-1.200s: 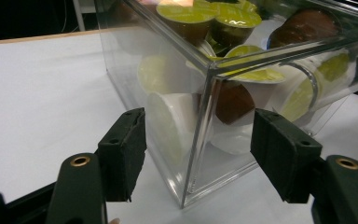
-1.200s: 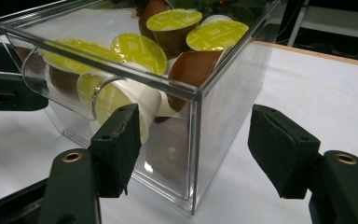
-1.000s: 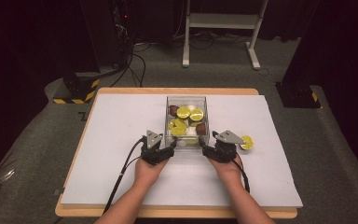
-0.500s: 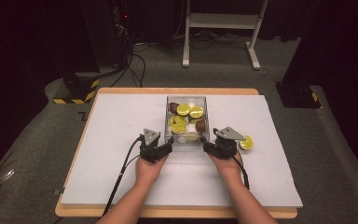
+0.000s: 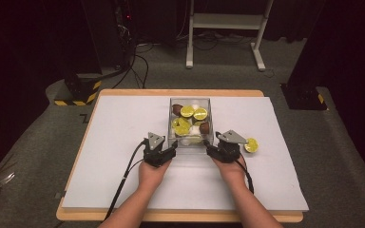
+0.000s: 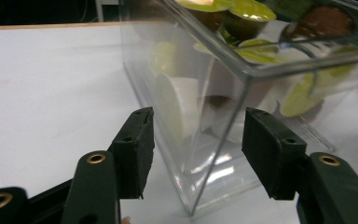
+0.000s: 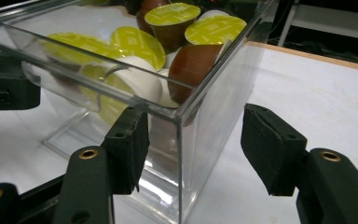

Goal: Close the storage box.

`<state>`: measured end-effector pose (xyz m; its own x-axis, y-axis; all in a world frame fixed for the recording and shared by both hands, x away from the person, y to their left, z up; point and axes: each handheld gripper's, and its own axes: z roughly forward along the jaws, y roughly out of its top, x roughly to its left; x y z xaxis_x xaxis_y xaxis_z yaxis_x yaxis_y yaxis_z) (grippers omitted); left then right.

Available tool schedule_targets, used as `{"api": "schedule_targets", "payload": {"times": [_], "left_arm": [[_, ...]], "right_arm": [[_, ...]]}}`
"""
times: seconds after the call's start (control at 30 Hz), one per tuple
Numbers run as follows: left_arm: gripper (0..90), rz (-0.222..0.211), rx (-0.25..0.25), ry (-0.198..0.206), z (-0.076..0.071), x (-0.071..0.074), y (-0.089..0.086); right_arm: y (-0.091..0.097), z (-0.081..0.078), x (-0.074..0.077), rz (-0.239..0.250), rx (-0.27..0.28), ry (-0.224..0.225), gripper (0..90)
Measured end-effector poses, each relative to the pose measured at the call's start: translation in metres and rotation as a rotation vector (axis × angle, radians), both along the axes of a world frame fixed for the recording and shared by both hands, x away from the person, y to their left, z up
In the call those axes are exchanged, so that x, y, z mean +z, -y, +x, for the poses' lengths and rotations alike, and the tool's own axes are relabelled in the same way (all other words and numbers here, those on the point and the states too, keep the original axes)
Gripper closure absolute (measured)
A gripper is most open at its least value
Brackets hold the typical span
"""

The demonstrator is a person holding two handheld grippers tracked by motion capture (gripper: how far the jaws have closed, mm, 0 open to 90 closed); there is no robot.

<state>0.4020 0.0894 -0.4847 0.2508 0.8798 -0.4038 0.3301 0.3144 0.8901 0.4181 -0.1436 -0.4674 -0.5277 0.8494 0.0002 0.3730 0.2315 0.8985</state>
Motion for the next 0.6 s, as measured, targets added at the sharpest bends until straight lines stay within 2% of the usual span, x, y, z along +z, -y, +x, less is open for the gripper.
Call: {"api": "schedule_targets", "payload": {"times": [0.07,0.17,0.33,0.6], "left_arm": [[42.9,0.003,-0.035,-0.004,-0.007,0.000,-0.003],[42.0,0.015,-0.060,-0.006,-0.015,-0.001,-0.007],[41.8,0.045,-0.108,-0.009,-0.030,-0.003,-0.025],[41.1,0.123,-0.096,-0.030,-0.046,-0.007,-0.067]], "right_arm": [[0.002,-0.005,0.001,0.010,0.014,0.000,42.7],[0.006,-0.013,0.002,0.014,0.032,0.004,43.3],[0.015,-0.027,0.002,0.013,0.053,0.011,43.4],[0.032,-0.040,-0.004,0.000,0.054,-0.031,44.2]]}}
